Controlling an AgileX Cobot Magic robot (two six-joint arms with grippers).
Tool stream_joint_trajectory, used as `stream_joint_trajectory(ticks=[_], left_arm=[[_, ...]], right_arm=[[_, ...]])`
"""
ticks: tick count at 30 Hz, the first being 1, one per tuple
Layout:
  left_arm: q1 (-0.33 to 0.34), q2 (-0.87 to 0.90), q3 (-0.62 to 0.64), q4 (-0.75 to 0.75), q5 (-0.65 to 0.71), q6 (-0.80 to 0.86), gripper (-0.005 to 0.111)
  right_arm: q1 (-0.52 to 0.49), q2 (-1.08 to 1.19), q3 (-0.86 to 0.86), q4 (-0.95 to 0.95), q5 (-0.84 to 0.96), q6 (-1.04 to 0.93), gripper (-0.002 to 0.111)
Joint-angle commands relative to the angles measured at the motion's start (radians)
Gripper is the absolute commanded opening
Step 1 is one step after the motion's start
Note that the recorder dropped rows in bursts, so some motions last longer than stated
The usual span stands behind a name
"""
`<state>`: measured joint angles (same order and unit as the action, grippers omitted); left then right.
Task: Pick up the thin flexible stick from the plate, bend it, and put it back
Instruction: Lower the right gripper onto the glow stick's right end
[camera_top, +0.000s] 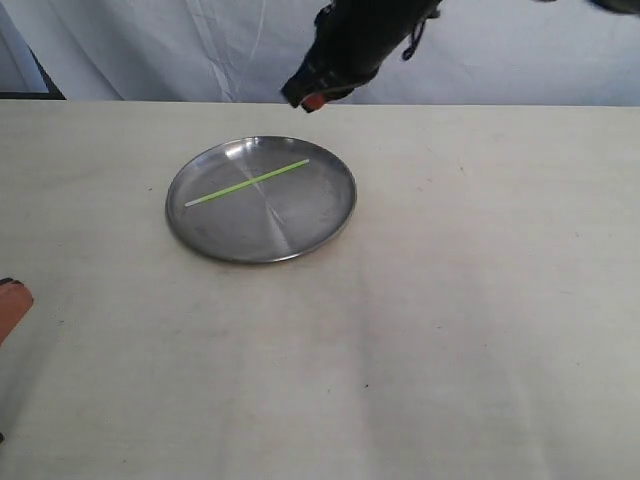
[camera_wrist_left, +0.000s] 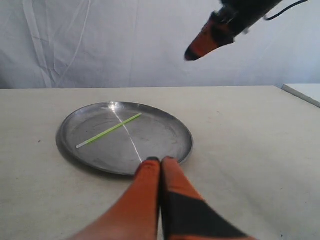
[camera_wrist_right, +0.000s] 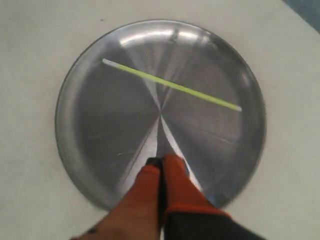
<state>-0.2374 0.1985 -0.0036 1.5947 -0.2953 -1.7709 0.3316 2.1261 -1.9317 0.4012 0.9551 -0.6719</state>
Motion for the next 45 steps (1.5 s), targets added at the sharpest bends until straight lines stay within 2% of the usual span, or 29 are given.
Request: stream_joint_trajectory(ticks=[1,3,9,11,19,24,30,34,36,45], left_arm=[[-0.005,0.003,0.004,0.002,0.006,0.001,0.000],[-0.005,0.003,0.004,0.002,0.006,0.001,0.000],[-0.005,0.003,0.004,0.002,0.006,0.001,0.000],[-0.005,0.003,0.004,0.002,0.006,0.001,0.000],[-0.005,0.003,0.004,0.002,0.003,0.001,0.000],[-0.005,0.003,0.004,0.002,0.003,0.001,0.000],[-0.005,0.003,0.004,0.002,0.003,0.001,0.000],[-0.005,0.003,0.004,0.002,0.003,0.001,0.000],[-0.005,0.003,0.004,0.002,0.003,0.001,0.000],[-0.005,0.003,0.004,0.002,0.003,0.001,0.000]], right_arm=[[0.018,0.199,-0.187,0.000,-0.035,-0.053,0.003],[0.020,0.240,-0.199,0.000,-0.092,-0.081,0.009],[0.031,0.317,-0.199,0.017,-0.249,-0.182,0.039],[0.031,0.340,-0.199,0.021,-0.265,-0.247,0.044],[0.029,0.396,-0.199,0.008,-0.294,-0.393,0.043],[0.029,0.430,-0.199,0.008,-0.363,-0.405,0.026],[0.012,0.481,-0.199,0.080,-0.417,-0.396,0.026],[-0.002,0.502,-0.199,0.078,-0.405,-0.315,0.026],[-0.009,0.503,-0.199,0.076,-0.360,-0.279,0.026],[-0.011,0.503,-0.199,0.000,0.046,-0.269,0.026]])
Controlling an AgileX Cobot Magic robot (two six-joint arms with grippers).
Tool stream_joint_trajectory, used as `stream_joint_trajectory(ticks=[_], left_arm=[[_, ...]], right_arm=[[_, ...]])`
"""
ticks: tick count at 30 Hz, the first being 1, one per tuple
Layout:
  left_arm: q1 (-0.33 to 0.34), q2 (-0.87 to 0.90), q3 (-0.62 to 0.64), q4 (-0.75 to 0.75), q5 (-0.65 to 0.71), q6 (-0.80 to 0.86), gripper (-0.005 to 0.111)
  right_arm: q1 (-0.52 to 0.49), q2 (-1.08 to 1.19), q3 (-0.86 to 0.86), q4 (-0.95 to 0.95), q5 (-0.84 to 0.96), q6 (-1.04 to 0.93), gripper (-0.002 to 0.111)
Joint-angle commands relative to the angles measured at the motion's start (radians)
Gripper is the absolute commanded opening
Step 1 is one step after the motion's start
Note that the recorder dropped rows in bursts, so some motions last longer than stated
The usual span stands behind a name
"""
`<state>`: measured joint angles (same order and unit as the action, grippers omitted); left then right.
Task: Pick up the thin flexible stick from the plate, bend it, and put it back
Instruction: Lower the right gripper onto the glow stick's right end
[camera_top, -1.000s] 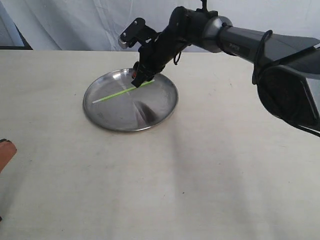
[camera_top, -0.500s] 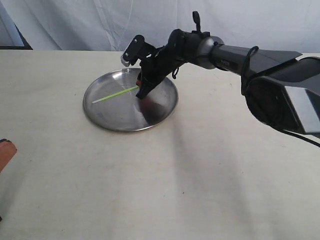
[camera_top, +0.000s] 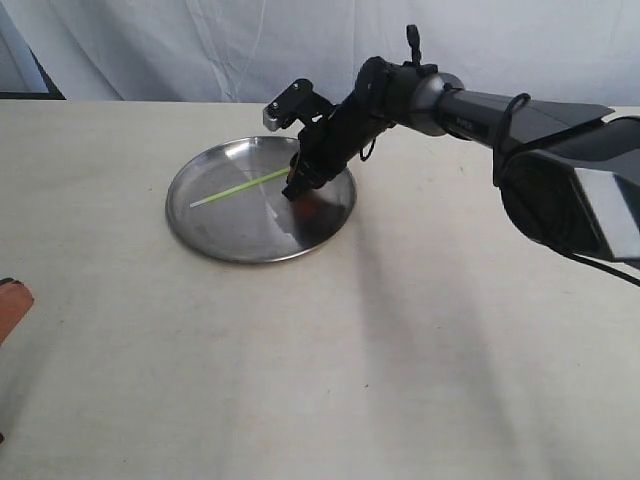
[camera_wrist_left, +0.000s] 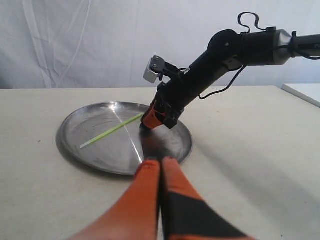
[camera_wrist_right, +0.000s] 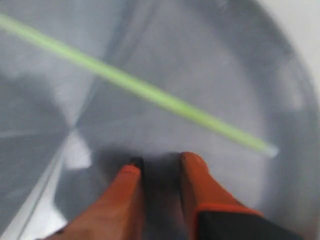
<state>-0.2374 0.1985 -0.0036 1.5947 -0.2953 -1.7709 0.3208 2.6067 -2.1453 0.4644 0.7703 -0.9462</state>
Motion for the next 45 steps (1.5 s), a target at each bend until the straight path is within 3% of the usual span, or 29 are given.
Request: stream_joint_trajectory(ticks=[1,7,9,13,18,25,32,45], left_arm=[[-0.005,0.003,0.004,0.002,0.003,0.001,0.000],[-0.005,0.003,0.004,0.002,0.003,0.001,0.000],[-0.005,0.003,0.004,0.002,0.003,0.001,0.000],[-0.005,0.003,0.004,0.002,0.003,0.001,0.000],[-0.005,0.003,0.004,0.002,0.003,0.001,0.000],[-0.005,0.003,0.004,0.002,0.003,0.001,0.000],[-0.005,0.003,0.004,0.002,0.003,0.001,0.000],[-0.005,0.003,0.004,0.002,0.003,0.001,0.000]], right_arm=[[0.000,0.023,0.015,-0.070,0.253,0.012,0.026],[0.000,0.020,0.015,-0.077,0.341,0.103,0.025],[0.000,0.008,0.015,-0.068,0.321,0.106,0.020],[0.000,-0.028,0.015,-0.024,0.135,0.120,-0.001],[0.005,-0.033,0.015,0.019,-0.193,0.279,-0.001],[0.007,0.011,0.015,0.015,-0.339,0.264,-0.001],[-0.014,0.063,0.015,0.071,-0.342,0.264,-0.001],[-0.021,0.015,0.015,0.059,-0.030,0.266,-0.001]])
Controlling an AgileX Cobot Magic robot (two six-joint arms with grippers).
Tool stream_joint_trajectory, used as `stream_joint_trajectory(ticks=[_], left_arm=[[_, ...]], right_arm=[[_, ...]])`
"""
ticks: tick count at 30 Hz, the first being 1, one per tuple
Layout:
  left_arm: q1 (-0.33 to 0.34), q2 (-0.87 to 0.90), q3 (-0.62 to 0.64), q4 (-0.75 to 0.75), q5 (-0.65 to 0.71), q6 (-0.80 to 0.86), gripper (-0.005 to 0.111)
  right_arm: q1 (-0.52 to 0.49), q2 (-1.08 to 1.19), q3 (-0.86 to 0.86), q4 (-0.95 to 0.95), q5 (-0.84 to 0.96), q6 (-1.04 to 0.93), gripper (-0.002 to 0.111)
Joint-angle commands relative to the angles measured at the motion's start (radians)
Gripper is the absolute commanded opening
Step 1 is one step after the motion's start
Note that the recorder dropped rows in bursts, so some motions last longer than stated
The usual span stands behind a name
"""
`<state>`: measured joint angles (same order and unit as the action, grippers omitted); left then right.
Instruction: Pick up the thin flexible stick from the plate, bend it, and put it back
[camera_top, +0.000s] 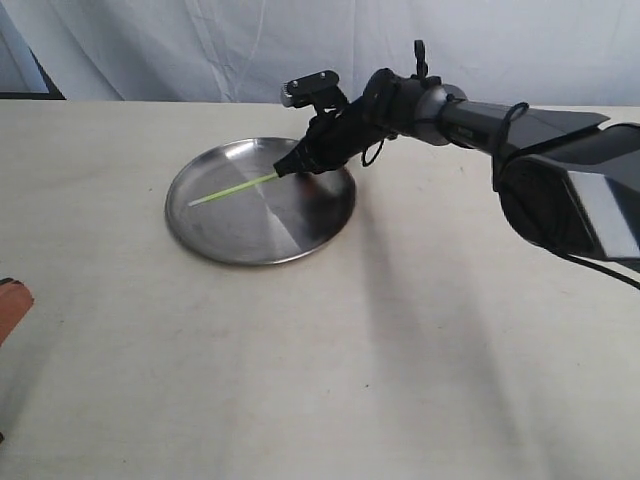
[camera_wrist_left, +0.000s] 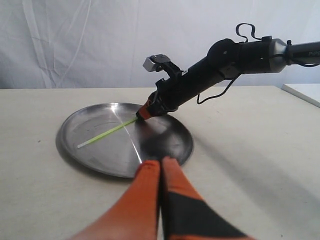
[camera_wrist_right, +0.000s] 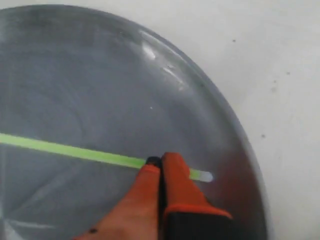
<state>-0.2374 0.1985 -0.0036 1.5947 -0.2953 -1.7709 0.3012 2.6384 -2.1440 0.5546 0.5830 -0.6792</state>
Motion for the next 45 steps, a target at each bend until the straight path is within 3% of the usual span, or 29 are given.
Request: stream_joint_trajectory(ticks=[1,11,15,18,20,24,31,36,42,45], left_arm=[[-0.005,0.003,0.004,0.002,0.003,0.001,0.000],[-0.005,0.003,0.004,0.002,0.003,0.001,0.000],[-0.005,0.003,0.004,0.002,0.003,0.001,0.000],[-0.005,0.003,0.004,0.002,0.003,0.001,0.000],[-0.005,0.003,0.004,0.002,0.006,0.001,0.000],[-0.005,0.003,0.004,0.002,0.006,0.001,0.000],[-0.005,0.003,0.004,0.002,0.006,0.001,0.000],[-0.005,0.003,0.004,0.002,0.006,0.001,0.000],[-0.005,0.003,0.004,0.002,0.006,0.001,0.000],[-0.005,0.003,0.004,0.002,0.006,0.001,0.000]], right_arm=[[-0.001,-0.030,0.013,-0.031,0.180,-0.001,-0.001],[-0.001,-0.157,0.013,-0.031,0.268,-0.010,-0.001],[0.008,-0.150,0.013,-0.032,0.186,-0.166,-0.001],[0.008,-0.101,0.013,0.010,0.009,-0.182,-0.001],[0.008,-0.079,0.013,0.029,-0.012,-0.182,-0.001],[0.008,-0.028,0.016,0.048,0.021,-0.165,-0.001],[0.008,-0.062,0.016,0.030,0.297,-0.157,-0.001],[0.008,-0.100,0.016,0.013,0.373,-0.154,-0.001],[0.008,-0.163,0.016,-0.085,0.420,-0.130,-0.001],[0.013,-0.179,0.016,-0.173,0.486,-0.229,-0.001]])
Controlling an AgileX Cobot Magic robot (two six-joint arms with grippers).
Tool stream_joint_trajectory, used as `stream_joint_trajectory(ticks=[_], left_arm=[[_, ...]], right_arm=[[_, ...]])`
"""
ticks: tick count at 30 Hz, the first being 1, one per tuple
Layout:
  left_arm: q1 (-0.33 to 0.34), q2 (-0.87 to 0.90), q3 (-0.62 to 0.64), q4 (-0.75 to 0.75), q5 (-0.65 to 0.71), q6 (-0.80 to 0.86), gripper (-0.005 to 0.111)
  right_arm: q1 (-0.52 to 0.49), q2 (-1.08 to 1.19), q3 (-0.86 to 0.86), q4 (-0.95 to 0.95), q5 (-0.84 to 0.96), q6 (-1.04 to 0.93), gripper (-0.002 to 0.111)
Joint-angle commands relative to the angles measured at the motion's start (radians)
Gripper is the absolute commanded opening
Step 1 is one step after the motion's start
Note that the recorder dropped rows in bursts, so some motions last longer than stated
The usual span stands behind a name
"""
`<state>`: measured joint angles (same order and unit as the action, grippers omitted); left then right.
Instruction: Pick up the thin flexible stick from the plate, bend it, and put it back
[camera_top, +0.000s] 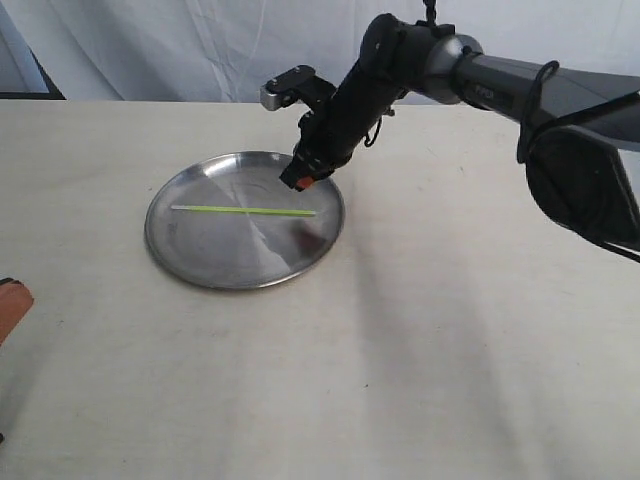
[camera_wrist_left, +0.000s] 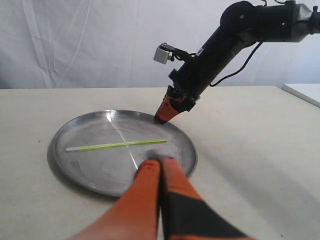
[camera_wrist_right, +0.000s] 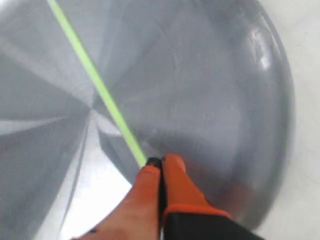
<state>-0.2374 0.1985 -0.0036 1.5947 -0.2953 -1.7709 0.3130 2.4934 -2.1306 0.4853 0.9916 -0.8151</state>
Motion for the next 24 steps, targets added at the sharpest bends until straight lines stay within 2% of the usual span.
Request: stream_joint_trajectory(ticks=[1,4,5,9,12,15,16,19,24], left_arm=[[-0.005,0.003,0.004,0.002,0.006,0.001,0.000],[-0.005,0.003,0.004,0.002,0.006,0.001,0.000],[-0.005,0.003,0.004,0.002,0.006,0.001,0.000],[-0.005,0.003,0.004,0.002,0.006,0.001,0.000],[-0.005,0.003,0.004,0.002,0.006,0.001,0.000],[-0.005,0.003,0.004,0.002,0.006,0.001,0.000],[-0.005,0.003,0.004,0.002,0.006,0.001,0.000],[-0.005,0.003,0.004,0.002,0.006,0.001,0.000],[-0.005,0.003,0.004,0.002,0.006,0.001,0.000]], right_arm=[[0.002,-0.034,0.002,-0.119,0.080,-0.113,-0.001],[0.005,-0.032,0.002,-0.123,0.073,-0.157,0.007],[0.007,-0.029,0.002,-0.115,0.055,-0.164,0.021],[0.008,-0.007,0.002,-0.119,-0.052,-0.164,0.058],[0.016,0.026,0.002,-0.110,-0.141,-0.164,0.054],[0.033,0.059,0.002,-0.070,-0.123,-0.162,0.037],[0.037,0.062,0.002,-0.070,-0.115,-0.162,0.036],[0.038,0.062,0.002,-0.068,-0.108,-0.162,0.037],[0.038,0.064,0.002,-0.107,-0.116,-0.162,0.045]])
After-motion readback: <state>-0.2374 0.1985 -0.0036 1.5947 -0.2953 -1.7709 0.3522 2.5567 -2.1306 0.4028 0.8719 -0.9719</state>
